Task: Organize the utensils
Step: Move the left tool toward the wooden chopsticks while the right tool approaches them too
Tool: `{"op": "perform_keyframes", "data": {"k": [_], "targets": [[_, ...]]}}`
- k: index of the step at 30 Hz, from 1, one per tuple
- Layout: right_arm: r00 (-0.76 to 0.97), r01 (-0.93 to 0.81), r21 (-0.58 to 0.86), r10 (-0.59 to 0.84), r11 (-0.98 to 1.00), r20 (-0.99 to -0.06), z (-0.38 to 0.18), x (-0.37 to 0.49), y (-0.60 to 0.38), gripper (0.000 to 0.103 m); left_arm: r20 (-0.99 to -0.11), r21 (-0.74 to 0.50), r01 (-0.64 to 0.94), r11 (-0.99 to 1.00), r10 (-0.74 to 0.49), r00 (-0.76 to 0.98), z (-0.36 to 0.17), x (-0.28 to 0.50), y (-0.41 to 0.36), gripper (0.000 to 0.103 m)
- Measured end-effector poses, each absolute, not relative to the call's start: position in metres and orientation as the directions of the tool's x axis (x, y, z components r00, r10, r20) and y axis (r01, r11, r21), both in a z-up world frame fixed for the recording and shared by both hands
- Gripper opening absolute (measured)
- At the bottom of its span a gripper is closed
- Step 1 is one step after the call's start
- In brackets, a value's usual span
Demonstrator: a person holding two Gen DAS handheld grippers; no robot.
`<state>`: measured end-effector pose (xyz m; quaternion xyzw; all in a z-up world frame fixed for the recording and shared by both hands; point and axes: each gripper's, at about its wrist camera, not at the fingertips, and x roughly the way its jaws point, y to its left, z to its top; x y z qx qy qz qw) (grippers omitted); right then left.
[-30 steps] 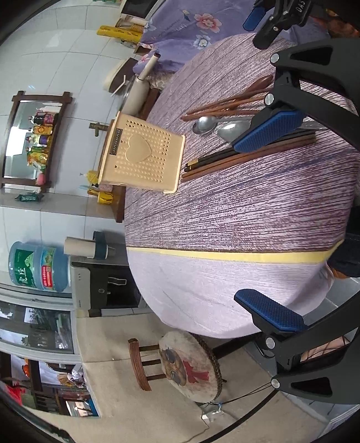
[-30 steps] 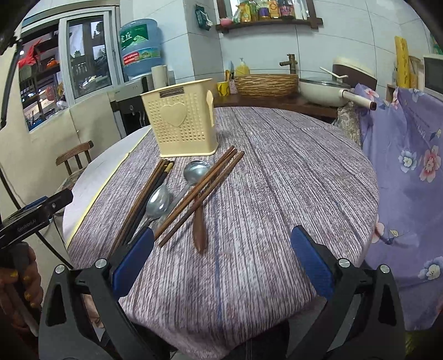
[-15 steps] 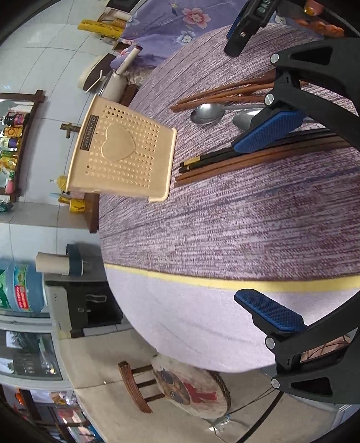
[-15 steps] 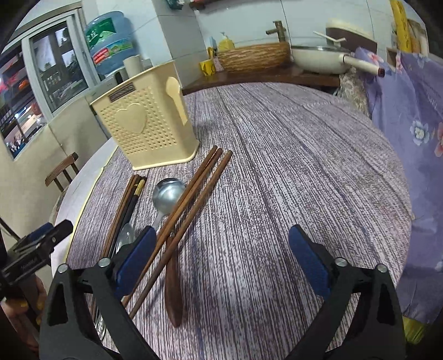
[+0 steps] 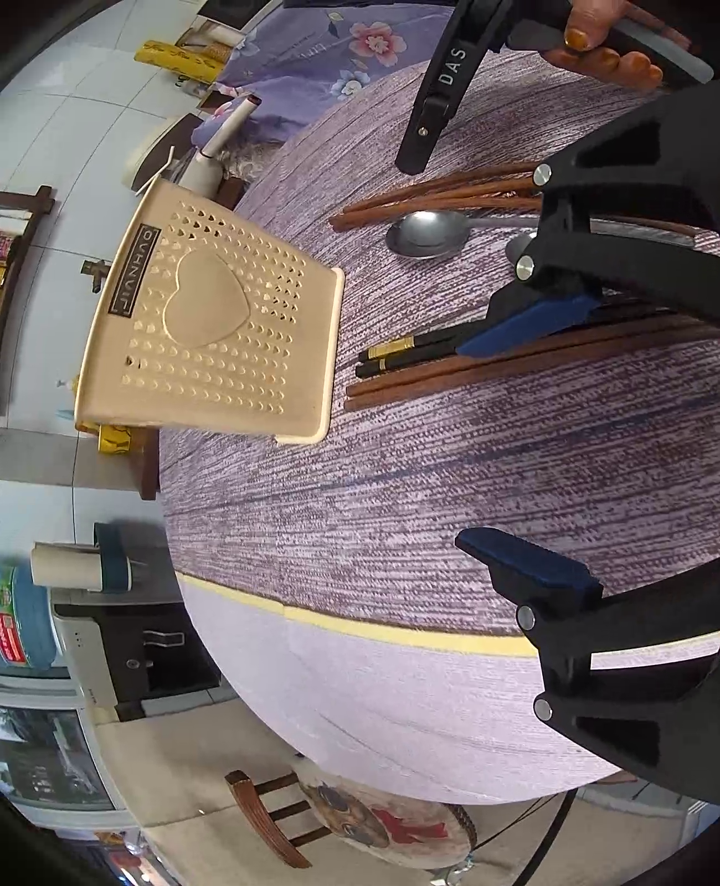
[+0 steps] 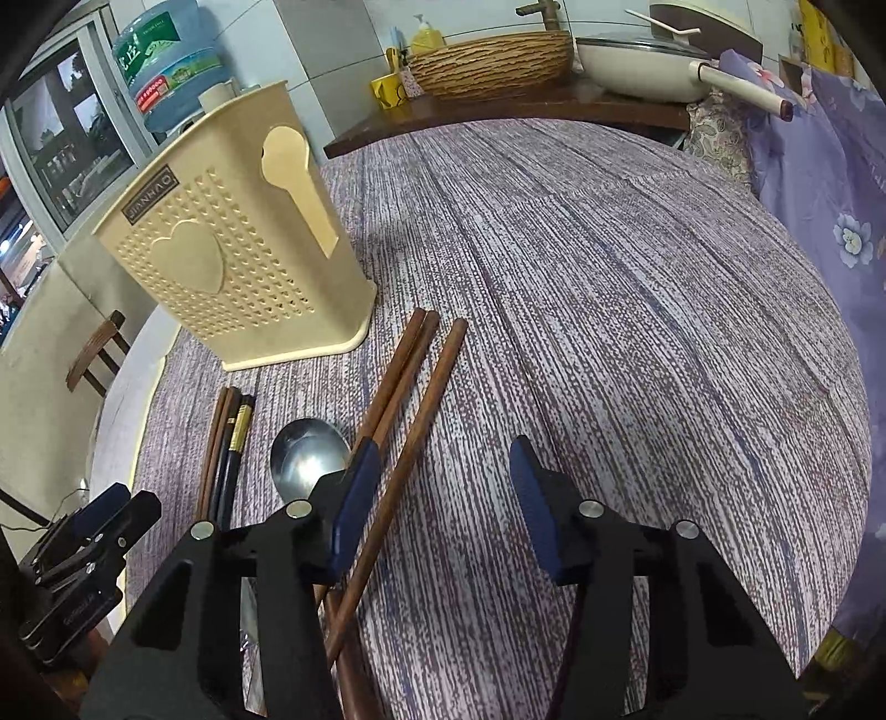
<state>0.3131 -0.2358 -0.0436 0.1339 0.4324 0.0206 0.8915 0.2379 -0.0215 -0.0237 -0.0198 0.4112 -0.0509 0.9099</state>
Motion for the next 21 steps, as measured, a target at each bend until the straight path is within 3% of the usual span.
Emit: {"op": "perform_keyframes", "data": {"k": [9,21], "targets": [[0.633,0.091,0.223,0.116,0.971,-0.765,-0.044,0.310,-0.237,0.050,-0.782,-0.004,0.091,0.996,-0.060,0.621,-0.039,0.253,-0.037,0.056],[0.607,0.098,0.164,0.072,0.981,-0.792,-0.052,0.323,-0.228,0.050,-0.789,0.051,0.059,0.997,0.004,0.615,-0.040,0.268,-0.030,0.056]]}}
